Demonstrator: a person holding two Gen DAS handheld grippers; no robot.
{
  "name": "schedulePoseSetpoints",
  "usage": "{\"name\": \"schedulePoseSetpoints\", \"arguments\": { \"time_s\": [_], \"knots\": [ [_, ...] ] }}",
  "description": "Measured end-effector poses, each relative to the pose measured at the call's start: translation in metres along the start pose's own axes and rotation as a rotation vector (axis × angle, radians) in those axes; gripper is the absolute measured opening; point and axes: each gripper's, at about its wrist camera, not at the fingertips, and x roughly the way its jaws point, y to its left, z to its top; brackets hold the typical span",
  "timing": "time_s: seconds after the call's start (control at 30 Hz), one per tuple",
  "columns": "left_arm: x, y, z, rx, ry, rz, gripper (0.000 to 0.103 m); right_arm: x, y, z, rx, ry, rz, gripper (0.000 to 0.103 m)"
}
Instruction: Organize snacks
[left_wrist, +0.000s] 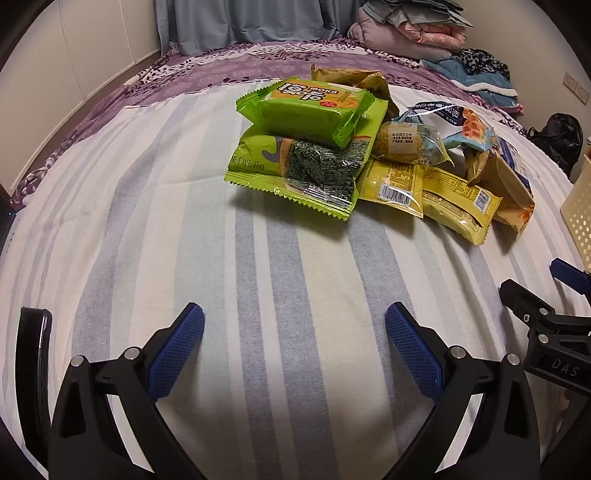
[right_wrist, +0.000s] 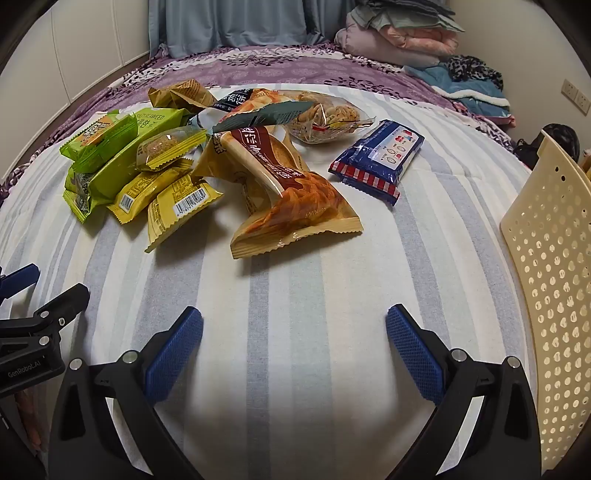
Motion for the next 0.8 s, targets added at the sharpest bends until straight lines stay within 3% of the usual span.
{"name": "schedulePoseSetpoints", "arguments": {
  "time_s": [0.8],
  "knots": [
    [0.0004,-0.0008,-0.0002,-0.001,0.003,0.002,0.100,0.0007,0.0005,0.0001,0.002,0.000,0.004,0.098]
  ]
}}
